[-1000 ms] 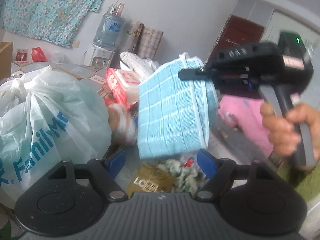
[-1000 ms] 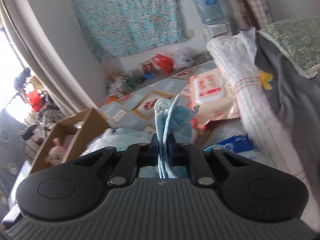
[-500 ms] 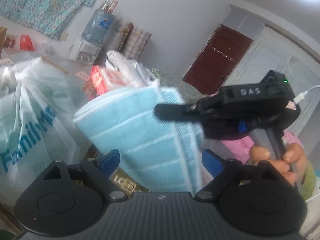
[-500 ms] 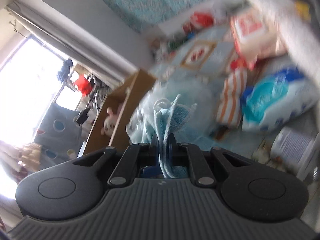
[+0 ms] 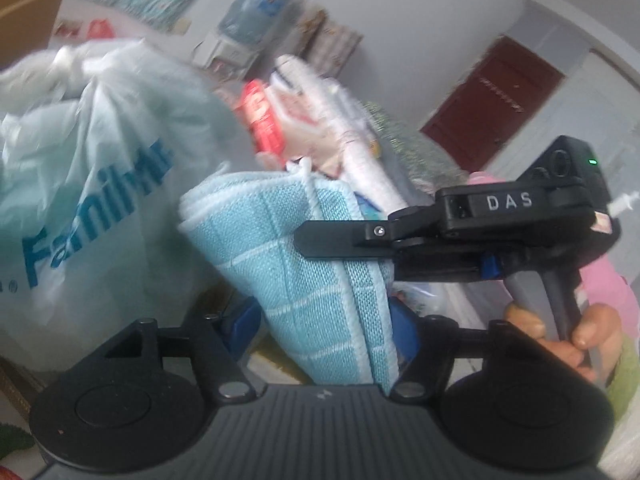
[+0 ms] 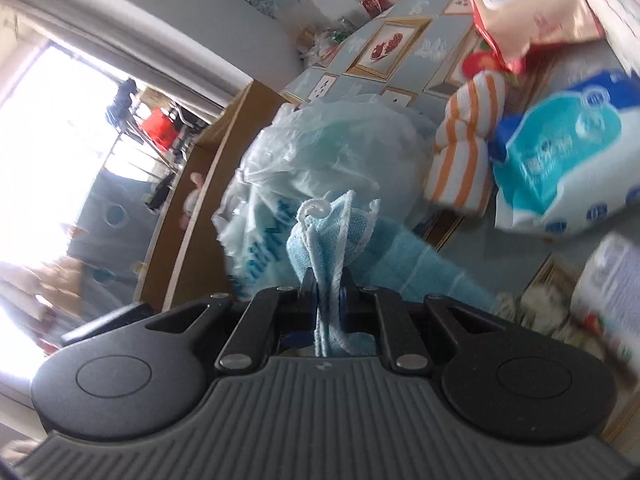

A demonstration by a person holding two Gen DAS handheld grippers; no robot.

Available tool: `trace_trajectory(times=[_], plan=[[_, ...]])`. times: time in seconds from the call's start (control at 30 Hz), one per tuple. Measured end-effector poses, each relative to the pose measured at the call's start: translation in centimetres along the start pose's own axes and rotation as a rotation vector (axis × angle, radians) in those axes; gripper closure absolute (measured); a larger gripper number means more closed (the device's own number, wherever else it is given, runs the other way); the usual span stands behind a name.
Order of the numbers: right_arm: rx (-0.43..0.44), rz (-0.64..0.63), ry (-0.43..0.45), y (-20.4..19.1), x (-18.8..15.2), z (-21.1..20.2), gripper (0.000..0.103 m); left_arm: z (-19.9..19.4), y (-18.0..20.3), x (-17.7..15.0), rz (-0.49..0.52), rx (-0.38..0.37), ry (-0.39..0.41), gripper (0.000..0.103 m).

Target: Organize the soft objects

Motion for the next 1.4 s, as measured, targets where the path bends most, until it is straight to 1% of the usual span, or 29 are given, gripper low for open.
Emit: trace_trajectory(times=[0.1,0.17,0.3,0.37,0.4,0.43,0.47,0.53,0.63,0.67,0.73,0.8,0.87,0.9,0.93,1.0,1.03,1.07,1.1,1.17,1.33,1.4], plan=[[-0.069,-0.065,0.035,0.3,0.4,0.9,0.093,0.0,-0.5,0.0,-0.023,0.016,-0.006,0.034],[-0.097,-0.08,0.055,1.0,0.9,0.9,0.092,-0.2,-0.7,-0.1,-0.03,0.017,-0.009,0.032],[-0.1,-0.078,0.067,2.1,1.5,1.2,0.091,-0.3,-0.9,-0.1,-0.037,0.023,-0.004,0.031],[-0.11,-0.091,0.068,2.4,1.5,1.6,0.089,-0.4,-1.2,-0.1,-0.047,0.027,0.0,0.031],[-0.114,-0.098,0.063,2.6,1.4,1.8,0.086,-0.4,-1.2,-0.3,-0.055,0.027,0.001,0.031],[-0.118,-0.101,0.057,2.8,1.4,2.0,0.081,-0.4,-1.3,-0.3,-0.063,0.027,-0.001,0.031],[-0.12,-0.099,0.051,2.9,1.3,2.1,0.078,-0.5,-1.4,-0.3,-0.07,0.027,-0.002,0.031],[-0.115,-0.081,0.032,3.3,1.2,2.3,0.067,-0.4,-1.4,-0.3,-0.069,0.031,-0.005,0.031],[-0.11,-0.051,-0.001,4.0,1.2,2.6,0.057,-0.3,-1.5,-0.4,-0.073,0.038,-0.011,0.031],[-0.106,-0.042,-0.018,4.1,1.2,2.7,0.056,-0.2,-1.5,-0.4,-0.073,0.042,-0.012,0.031],[-0.101,-0.029,-0.046,4.3,1.1,3.0,0.056,0.5,-1.4,-0.1,-0.072,0.049,-0.016,0.032],[-0.094,-0.033,-0.079,4.3,1.0,3.4,0.056,0.7,-1.4,0.0,-0.065,0.058,-0.013,0.035],[-0.09,-0.034,-0.087,4.2,1.0,3.4,0.058,0.9,-1.3,0.1,-0.051,0.068,-0.012,0.042],[-0.08,-0.039,-0.086,4.0,0.9,3.3,0.066,0.9,-1.2,0.2,-0.045,0.07,-0.01,0.044],[-0.071,-0.042,-0.088,3.8,0.8,3.2,0.076,0.9,-1.2,0.3,-0.039,0.072,-0.008,0.048],[-0.045,-0.045,-0.089,3.3,0.5,2.9,0.081,1.1,-1.0,0.5,-0.026,0.075,-0.009,0.052],[-0.044,-0.056,-0.08,3.1,0.3,2.7,0.083,1.0,-0.9,0.5,-0.021,0.075,-0.008,0.056],[-0.045,-0.066,-0.07,2.9,0.2,2.4,0.083,1.0,-0.7,0.5,-0.015,0.074,-0.006,0.06],[-0.041,-0.069,-0.06,2.8,0.1,2.1,0.083,0.8,-0.5,0.6,-0.007,0.069,-0.002,0.061],[-0.019,-0.059,-0.041,2.5,0.1,1.3,0.084,0.5,0.0,0.7,0.011,0.057,0.009,0.066],[0.036,-0.008,-0.006,2.7,0.0,-0.4,0.084,-0.5,1.3,0.9,0.055,0.041,0.032,0.073],[0.056,0.007,0.007,2.6,-0.1,-0.9,0.084,-1.0,1.8,1.0,0.066,0.04,0.04,0.074]])
Point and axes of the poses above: each gripper's, at about its wrist camera, not at the fingertips, and z roughly the way its jaws point, y to its right, x to its top, the point moved 9 cm from there along z, roughly the way its jaws point, and after that the axes turned 11 degrees about -x, right-handed, at the moved point
